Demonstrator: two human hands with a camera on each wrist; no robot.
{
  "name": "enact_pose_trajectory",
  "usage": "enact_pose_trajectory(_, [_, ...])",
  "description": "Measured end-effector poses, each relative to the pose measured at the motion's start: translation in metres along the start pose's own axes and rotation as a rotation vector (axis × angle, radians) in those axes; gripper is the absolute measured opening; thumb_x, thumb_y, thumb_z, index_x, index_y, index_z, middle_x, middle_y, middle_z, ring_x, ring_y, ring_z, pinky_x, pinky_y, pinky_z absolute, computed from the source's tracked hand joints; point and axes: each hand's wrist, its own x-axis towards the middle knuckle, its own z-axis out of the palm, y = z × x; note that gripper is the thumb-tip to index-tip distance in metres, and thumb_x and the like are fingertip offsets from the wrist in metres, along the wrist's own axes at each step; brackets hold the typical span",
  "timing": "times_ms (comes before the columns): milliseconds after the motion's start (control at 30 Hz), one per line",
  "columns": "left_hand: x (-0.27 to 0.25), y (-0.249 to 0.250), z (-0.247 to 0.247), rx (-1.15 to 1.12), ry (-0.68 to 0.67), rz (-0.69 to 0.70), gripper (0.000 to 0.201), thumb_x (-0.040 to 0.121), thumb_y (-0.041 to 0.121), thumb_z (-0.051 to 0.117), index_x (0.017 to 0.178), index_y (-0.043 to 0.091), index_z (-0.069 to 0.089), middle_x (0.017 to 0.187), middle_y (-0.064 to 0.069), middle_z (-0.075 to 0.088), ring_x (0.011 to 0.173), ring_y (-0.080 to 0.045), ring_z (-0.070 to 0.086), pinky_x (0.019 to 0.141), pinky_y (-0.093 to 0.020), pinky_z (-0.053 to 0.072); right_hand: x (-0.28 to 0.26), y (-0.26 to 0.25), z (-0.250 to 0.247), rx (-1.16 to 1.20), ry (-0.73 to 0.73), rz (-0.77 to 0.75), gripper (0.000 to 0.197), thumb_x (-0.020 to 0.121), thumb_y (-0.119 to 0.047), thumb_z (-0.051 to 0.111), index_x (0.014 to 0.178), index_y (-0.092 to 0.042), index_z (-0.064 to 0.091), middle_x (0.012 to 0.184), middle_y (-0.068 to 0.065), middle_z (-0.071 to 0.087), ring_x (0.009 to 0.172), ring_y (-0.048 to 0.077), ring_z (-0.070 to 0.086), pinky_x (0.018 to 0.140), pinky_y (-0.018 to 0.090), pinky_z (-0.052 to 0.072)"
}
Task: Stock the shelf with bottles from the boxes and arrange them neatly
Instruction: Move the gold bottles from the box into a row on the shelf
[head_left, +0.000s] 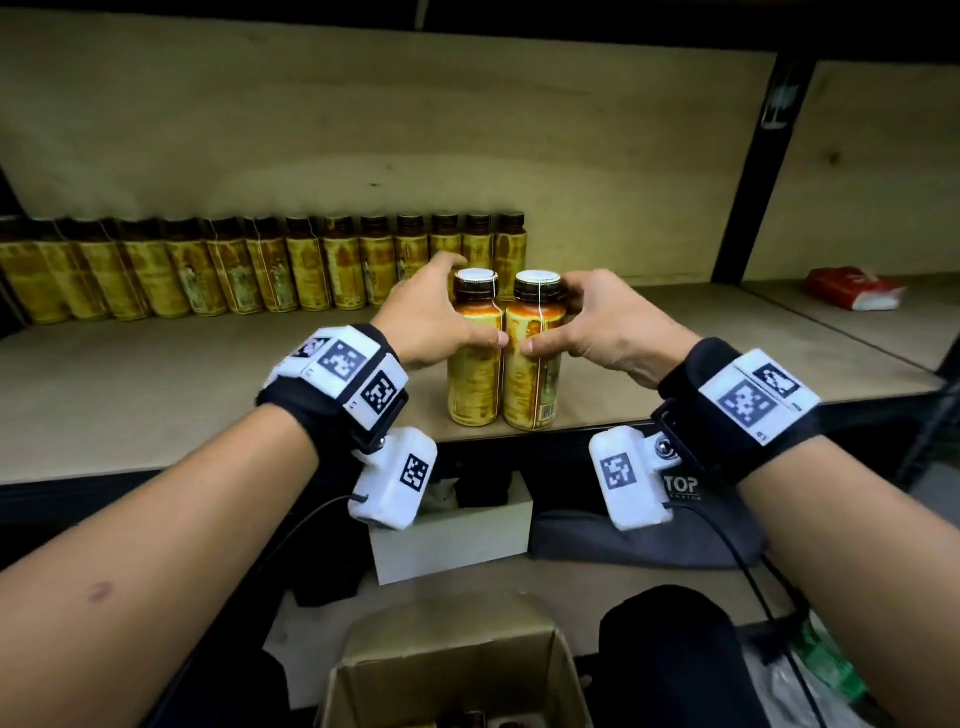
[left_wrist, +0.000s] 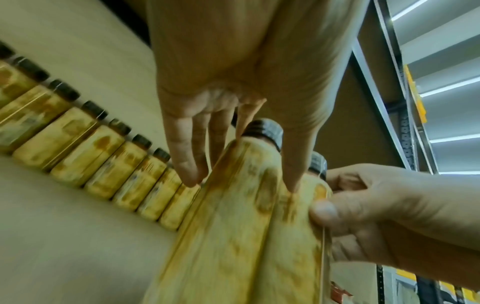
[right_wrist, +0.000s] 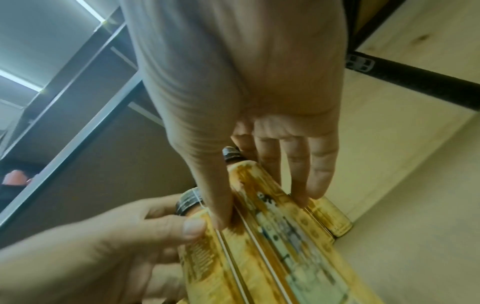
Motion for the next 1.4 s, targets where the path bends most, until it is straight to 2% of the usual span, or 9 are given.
enact_pose_trajectory(100, [0.013, 0.019, -0.012, 0.219, -0.047, 0.044, 0.084, 0.062, 0.031, 0.088, 0.135, 0.016, 0.051, 0.130, -0.005, 0.057, 0.114, -0.025, 0.056, 0.090, -0.043, 0.054, 0.009, -0.004, -0.001, -0.133, -0.005, 0.011, 0.047, 0.068, -0.009, 0.086, 0.110, -0.008, 0.065, 0.098, 0.005, 0.072, 0.093, 0.021, 0.067, 0.073, 0.030, 0.053])
enact_pose_trajectory(167, [0.025, 0.026, -0.011, 0.310, -0.096, 0.048, 0.077, 0.061, 0.032, 0.088, 0.129, 0.013, 0.056, 0.119, -0.007, 0.062, 0.105, -0.025, 0.060, 0.084, -0.036, 0.055, 0.018, -0.002, -0.001, -0.194, 0.014, 0.025, 0.048, 0.066, -0.014, 0.088, 0.107, -0.010, 0.065, 0.097, 0.005, 0.072, 0.093, 0.022, 0.068, 0.079, 0.037, 0.057])
enact_pose_trajectory(267, [0.050, 0.027, -0.001, 0.437, -0.111, 0.079, 0.074, 0.062, 0.035, 0.088, 0.125, 0.012, 0.058, 0.121, -0.006, 0.062, 0.111, -0.024, 0.057, 0.085, -0.029, 0.045, 0.034, 0.006, -0.005, -0.290, 0.067, 0.055, 0.055, 0.065, -0.021, 0.089, 0.110, -0.011, 0.059, 0.102, 0.004, 0.069, 0.095, 0.022, 0.066, 0.086, 0.041, 0.056])
enact_pose_trajectory(400, [0.096, 0.031, 0.022, 0.546, -0.151, 0.113, 0.080, 0.066, 0.037, 0.085, 0.135, 0.016, 0.051, 0.133, -0.007, 0.058, 0.122, -0.027, 0.053, 0.098, -0.036, 0.044, 0.064, 0.020, -0.020, -0.370, 0.131, 0.122, 0.054, 0.070, -0.023, 0.087, 0.110, -0.013, 0.052, 0.106, 0.003, 0.063, 0.098, 0.022, 0.061, 0.089, 0.039, 0.053])
enact_pose_trajectory(600, [0.180, 0.038, 0.068, 0.886, -0.098, 0.257, 0.063, 0.080, 0.047, 0.071, 0.135, 0.025, 0.049, 0.132, -0.008, 0.055, 0.122, -0.032, 0.051, 0.096, -0.041, 0.043, 0.125, 0.052, -0.050, -0.455, 0.204, 0.225, 0.059, 0.072, -0.023, 0.085, 0.116, -0.008, 0.049, 0.115, 0.010, 0.060, 0.100, 0.026, 0.059, 0.080, 0.034, 0.050])
enact_pose_trajectory(833, [0.284, 0.041, 0.116, 1.067, -0.073, 0.205, 0.065, 0.087, 0.043, 0.062, 0.144, 0.029, 0.035, 0.154, -0.015, 0.026, 0.146, -0.035, 0.008, 0.112, -0.065, 0.005, 0.211, 0.091, -0.083, -0.537, 0.254, 0.307, 0.067, 0.076, -0.019, 0.081, 0.127, -0.005, 0.041, 0.125, 0.015, 0.055, 0.112, 0.034, 0.058, 0.083, 0.036, 0.051])
enact_pose_trajectory(1000, [0.333, 0.023, 0.127, 1.091, 0.010, 0.192, 0.071, 0.084, 0.049, 0.065, 0.141, 0.017, 0.038, 0.145, -0.018, 0.032, 0.137, -0.039, 0.023, 0.109, -0.063, 0.020, 0.264, 0.113, -0.092, -0.566, 0.317, 0.293, 0.071, 0.078, -0.020, 0.080, 0.132, -0.003, 0.037, 0.132, 0.018, 0.052, 0.117, 0.036, 0.055, 0.091, 0.041, 0.051])
enact_pose_trajectory(1200, [0.357, 0.010, 0.127, 0.977, -0.005, 0.208, 0.067, 0.083, 0.048, 0.067, 0.135, 0.014, 0.042, 0.142, -0.019, 0.026, 0.132, -0.042, 0.025, 0.099, -0.059, 0.034, 0.316, 0.126, -0.092, -0.507, 0.353, 0.265, 0.071, 0.082, -0.020, 0.076, 0.136, -0.001, 0.034, 0.128, 0.020, 0.051, 0.111, 0.038, 0.057, 0.080, 0.039, 0.050])
enact_pose_trajectory(1400, [0.359, 0.001, 0.121, 0.868, -0.043, 0.216, 0.074, 0.081, 0.052, 0.067, 0.141, 0.020, 0.037, 0.143, -0.018, 0.025, 0.130, -0.041, 0.030, 0.099, -0.058, 0.035, 0.332, 0.131, -0.082, -0.472, 0.430, 0.223, 0.063, 0.084, -0.024, 0.075, 0.131, -0.001, 0.040, 0.127, 0.020, 0.054, 0.110, 0.038, 0.057, 0.080, 0.039, 0.048])
